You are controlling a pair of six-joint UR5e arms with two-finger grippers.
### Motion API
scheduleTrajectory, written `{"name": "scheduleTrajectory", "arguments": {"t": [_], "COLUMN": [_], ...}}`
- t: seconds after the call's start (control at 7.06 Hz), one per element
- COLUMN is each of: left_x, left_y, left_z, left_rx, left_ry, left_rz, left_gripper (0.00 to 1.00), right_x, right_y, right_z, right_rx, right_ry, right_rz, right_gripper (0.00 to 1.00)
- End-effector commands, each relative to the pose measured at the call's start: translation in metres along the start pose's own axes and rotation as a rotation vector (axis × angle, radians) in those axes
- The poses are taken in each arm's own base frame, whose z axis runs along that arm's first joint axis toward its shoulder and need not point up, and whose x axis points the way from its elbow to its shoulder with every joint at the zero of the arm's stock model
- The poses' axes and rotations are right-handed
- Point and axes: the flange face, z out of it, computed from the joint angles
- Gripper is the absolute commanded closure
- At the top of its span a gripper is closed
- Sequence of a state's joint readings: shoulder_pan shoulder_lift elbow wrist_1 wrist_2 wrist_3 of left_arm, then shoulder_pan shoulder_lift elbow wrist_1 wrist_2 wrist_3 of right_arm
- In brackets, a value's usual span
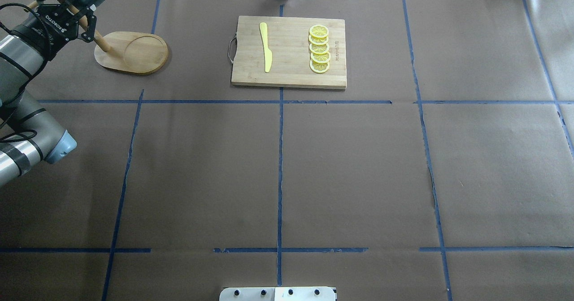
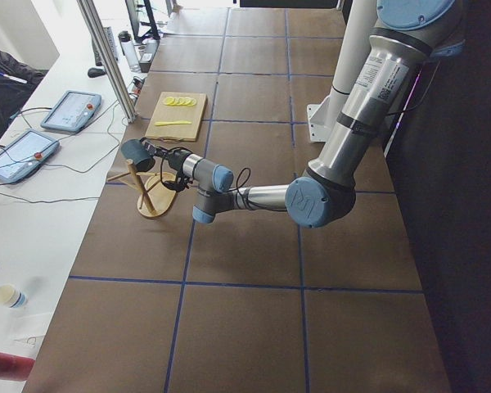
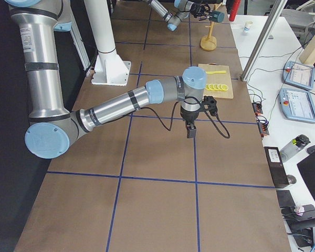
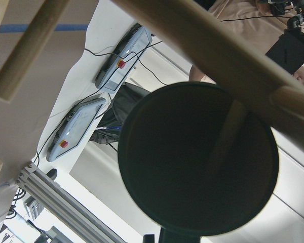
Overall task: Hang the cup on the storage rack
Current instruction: 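Align the mug handle with a rack peg using the left gripper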
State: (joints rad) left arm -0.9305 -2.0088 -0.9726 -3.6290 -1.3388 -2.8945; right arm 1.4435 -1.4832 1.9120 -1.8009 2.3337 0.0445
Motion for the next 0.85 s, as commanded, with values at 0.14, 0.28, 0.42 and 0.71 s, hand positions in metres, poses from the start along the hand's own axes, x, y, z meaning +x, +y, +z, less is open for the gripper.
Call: {"name": "scheduleTrajectory", "arguments": {"t": [0.14,0.28,0.42,0.71], "left_x": [0.0002,0.0019,0.0005,0.0005], "left_y": [0.0007,-0.0009,-0.0028,-0.0036], "left_z": [0.0015,0.0005,-0.0005,-0.0013], "left_rx": [0.002,0.003,0.007,0.009], "left_ry": [0.000,0.001,-0.003,-0.003], "left_rz": [-0.042,-0.046,-0.047,-0.049], "left_gripper": [0.46,0.39,0.39,0.36], "right_x": [-0.0006,-0.0006,-0.0006,-0.0006], "right_y": [-0.0011,-0.0011,-0.0011,-0.0018], "right_z": [-0.0007,-0.0007,-0.0007,-0.0006], "right_rx": [0.002,0.002,0.002,0.002], "right_ry": [0.000,0.000,0.000,0.000], "right_rz": [-0.002,-0.002,-0.002,-0.002], "right_gripper": [0.00,0.00,0.00,0.00]}}
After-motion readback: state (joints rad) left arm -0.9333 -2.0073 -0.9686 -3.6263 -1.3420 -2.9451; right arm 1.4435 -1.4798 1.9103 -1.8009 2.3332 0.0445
